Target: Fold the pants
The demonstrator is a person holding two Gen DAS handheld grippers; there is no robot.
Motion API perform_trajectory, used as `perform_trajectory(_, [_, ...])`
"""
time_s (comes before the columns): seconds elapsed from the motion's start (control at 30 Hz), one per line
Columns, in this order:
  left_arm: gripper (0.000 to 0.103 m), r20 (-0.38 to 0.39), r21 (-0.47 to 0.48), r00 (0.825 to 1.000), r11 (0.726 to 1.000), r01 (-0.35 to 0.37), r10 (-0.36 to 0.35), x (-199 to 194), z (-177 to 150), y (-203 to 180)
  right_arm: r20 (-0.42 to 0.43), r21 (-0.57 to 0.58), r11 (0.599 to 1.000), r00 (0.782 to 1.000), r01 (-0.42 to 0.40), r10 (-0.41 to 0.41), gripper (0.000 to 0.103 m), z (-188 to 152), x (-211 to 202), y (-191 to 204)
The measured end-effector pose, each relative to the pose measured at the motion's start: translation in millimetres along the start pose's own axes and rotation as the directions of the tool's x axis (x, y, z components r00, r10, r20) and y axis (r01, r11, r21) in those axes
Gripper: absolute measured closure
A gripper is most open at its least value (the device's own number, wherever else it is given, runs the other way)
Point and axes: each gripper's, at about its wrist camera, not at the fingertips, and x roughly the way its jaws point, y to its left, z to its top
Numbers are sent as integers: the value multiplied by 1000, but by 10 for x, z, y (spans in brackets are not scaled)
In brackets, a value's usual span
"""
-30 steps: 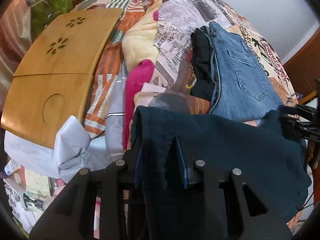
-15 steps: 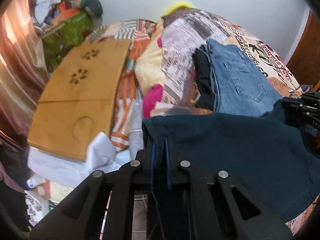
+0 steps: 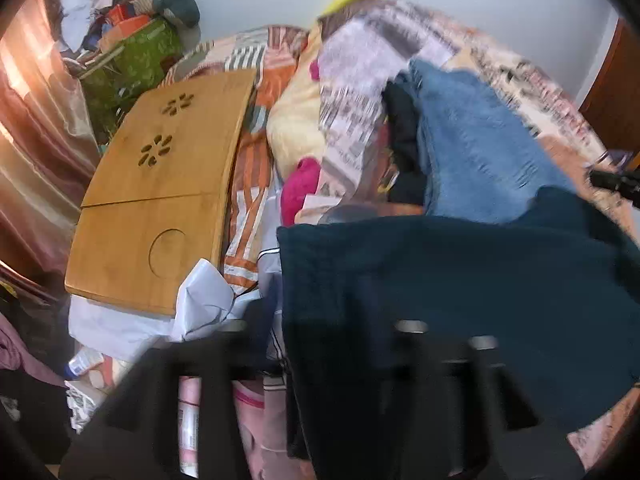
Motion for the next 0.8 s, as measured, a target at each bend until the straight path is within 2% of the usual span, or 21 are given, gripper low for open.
perform_trajectory(0.1, [37,41,-10,999,1000,18,-18,-247,-127,16,24,23,999,999,-25,25,84,-75,-260,41])
perform_trajectory(0.17, [37,27,-18,999,999,44,-43,-333,-248,30,47,19,1000,999,-19,18,69,-175,-449,121])
perform_trajectory(0.2, [37,17,-23,998,998,55,-54,-355,-307,29,54,16,1000,998,-19,18,67,-250,-527,112])
perform_trajectory(0.43, [39,-37,-115,985,980,162,-167,-319,-790,31,48,-34,999,998,-27,29,63,-697,-762,459])
perform_trajectory(0.47, [48,-34,-149,979,969,195,-202,-293,-868,45,42,-34,999,998,-34,35,62,-762,-764,510])
perform_trajectory(0.5, [66,-38,-165,974,962,216,-225,-271,-911,46,37,-37,998,998,-41,43,62,-810,-754,566])
perform_trajectory(0.53, [67,-53,-177,971,959,221,-234,-233,-962,43,31,-40,998,998,-50,51,62,-847,-736,611])
perform_trajectory(0.7, [70,-26,-133,989,981,141,-146,-307,-1132,46,-17,-82,992,995,-100,99,62,-1042,-588,947])
perform_trajectory(0.8, [70,18,-127,991,983,133,-132,-477,-1074,197,-47,-90,988,991,-125,121,62,-1098,-487,1080])
